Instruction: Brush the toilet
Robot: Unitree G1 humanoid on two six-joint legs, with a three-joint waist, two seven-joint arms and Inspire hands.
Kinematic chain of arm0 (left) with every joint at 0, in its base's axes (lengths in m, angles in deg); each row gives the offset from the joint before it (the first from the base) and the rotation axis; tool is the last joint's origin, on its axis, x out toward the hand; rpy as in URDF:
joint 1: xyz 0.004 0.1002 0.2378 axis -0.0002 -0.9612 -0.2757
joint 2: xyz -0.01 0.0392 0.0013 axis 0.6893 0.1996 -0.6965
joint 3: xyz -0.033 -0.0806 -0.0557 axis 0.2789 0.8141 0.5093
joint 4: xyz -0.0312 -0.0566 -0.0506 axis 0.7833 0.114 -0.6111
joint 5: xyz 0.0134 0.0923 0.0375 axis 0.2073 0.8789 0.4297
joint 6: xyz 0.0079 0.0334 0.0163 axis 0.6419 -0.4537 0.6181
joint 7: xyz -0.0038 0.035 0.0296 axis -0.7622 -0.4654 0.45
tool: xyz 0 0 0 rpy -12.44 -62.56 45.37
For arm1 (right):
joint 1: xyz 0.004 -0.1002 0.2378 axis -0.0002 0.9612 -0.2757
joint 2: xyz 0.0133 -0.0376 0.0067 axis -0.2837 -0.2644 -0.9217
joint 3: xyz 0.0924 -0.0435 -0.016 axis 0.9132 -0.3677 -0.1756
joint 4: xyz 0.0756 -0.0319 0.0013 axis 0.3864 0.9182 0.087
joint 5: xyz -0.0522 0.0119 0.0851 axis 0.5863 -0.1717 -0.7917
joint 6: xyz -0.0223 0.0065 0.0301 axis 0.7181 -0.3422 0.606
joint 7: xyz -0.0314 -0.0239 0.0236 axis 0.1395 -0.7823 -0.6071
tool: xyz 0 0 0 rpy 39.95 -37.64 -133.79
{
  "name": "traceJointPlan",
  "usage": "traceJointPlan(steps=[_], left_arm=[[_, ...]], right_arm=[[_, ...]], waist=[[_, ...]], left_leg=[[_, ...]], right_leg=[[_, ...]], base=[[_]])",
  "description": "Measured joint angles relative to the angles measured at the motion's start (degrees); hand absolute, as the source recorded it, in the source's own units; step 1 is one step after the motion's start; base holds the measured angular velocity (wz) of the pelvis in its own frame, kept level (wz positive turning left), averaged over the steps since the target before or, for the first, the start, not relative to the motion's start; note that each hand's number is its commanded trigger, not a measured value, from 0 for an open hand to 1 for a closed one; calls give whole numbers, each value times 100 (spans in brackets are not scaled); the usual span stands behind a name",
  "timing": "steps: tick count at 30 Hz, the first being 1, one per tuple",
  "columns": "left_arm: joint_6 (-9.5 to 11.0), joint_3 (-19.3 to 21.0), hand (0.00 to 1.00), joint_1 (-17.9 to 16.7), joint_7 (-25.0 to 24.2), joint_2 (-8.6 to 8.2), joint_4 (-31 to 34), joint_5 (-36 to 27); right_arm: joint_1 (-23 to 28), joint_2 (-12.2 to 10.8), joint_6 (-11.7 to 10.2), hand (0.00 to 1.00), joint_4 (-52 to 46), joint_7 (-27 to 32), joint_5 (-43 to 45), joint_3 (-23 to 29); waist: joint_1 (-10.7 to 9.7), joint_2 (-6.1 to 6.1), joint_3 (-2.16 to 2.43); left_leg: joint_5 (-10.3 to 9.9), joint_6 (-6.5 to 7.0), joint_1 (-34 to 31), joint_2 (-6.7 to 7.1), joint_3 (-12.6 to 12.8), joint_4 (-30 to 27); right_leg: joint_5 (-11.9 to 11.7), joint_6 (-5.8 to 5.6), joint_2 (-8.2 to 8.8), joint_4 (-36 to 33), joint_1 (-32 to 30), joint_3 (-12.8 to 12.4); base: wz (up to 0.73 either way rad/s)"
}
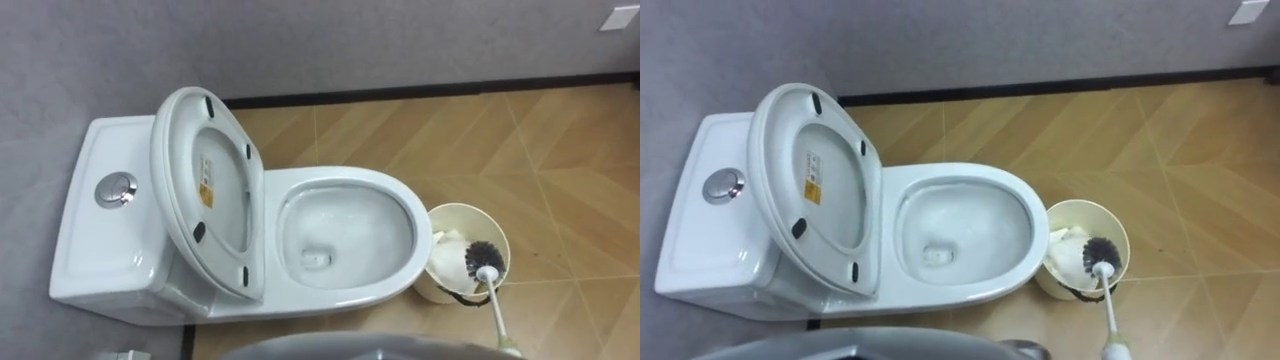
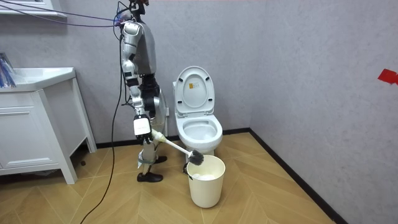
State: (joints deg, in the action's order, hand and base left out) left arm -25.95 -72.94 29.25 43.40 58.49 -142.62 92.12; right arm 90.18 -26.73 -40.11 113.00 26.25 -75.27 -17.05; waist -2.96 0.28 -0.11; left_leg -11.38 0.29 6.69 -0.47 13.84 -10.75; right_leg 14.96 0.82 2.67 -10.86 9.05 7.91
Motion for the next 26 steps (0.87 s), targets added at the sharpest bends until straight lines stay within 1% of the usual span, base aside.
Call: traceJointPlan(steps=[1, 3, 7, 10, 14, 16, 19, 22, 26], left_arm=[[-51, -52, 0, 7, 0, 1, 1, 158], [-120, -145, 0, 69, 3, 8, 3, 357], [-339, -357, 0, 109, 0, 9, 9, 715], [-459, -402, 0, 111, -6, 2, 16, 936], [-530, -401, 0, 142, -30, 2, 22, 1090], [-594, -401, 0, 165, -71, 3, 21, 1137], [-607, -400, 0, 176, -181, 1, 15, 1138], [-609, -401, 0, 180, -279, -5, 15, 1138], [-610, -399, 0, 198, -324, -42, 14, 1138]], right_arm=[[-39, -1, 68, 0, 48, -78, -22, -11], [-102, -3, 129, 0, 123, -195, -64, -64], [-96, -7, 264, 0, 136, -520, -228, -119], [-92, -7, 356, 0, 139, -682, -222, -119], [-114, -7, 362, 0, 138, -866, -199, -116], [-141, -8, 418, 0, 140, -1036, -199, -117], [-173, -8, 530, 0, 143, -1252, -174, -131], [-208, -8, 595, 0, 217, -1467, -148, -292], [-236, -12, 605, 0, 325, -1668, -25, -294]], waist=[[3, -8, 0], [-2, -12, -1], [-13, -2, 5], [-23, 7, 11], [-41, 3, 8], [-45, 6, 4], [-44, 10, 3], [-41, 22, 6], [-40, 30, 14]], left_leg=[[0, 0, 2, -2, 0, 0], [-2, -2, 3, -6, 0, 0], [-14, -16, 9, -19, 0, 1], [-14, -17, 14, -22, 0, 0], [-15, -18, 11, -28, -6, -5], [-18, -18, -2, -71, -7, -12], [-23, -24, -6, -75, -8, -15], [-25, -27, -10, -69, -8, -25], [-25, -27, -14, -63, -8, -49]], right_leg=[[-2, 2, -2, -2, 0, 0], [-4, 4, -7, -2, 0, 2], [-10, 12, -19, -1, 7, 4], [-11, 15, -23, 1, 11, 2], [-11, 15, -23, 0, 6, 7], [-12, 17, -27, 1, -2, 11], [-13, 19, -35, 5, -5, 9], [-15, 22, -37, 8, -6, 9], [-15, 23, -33, 10, -1, 9]], base=[[0], [0], [0], [0], [0], [0], [0], [0], [0]])
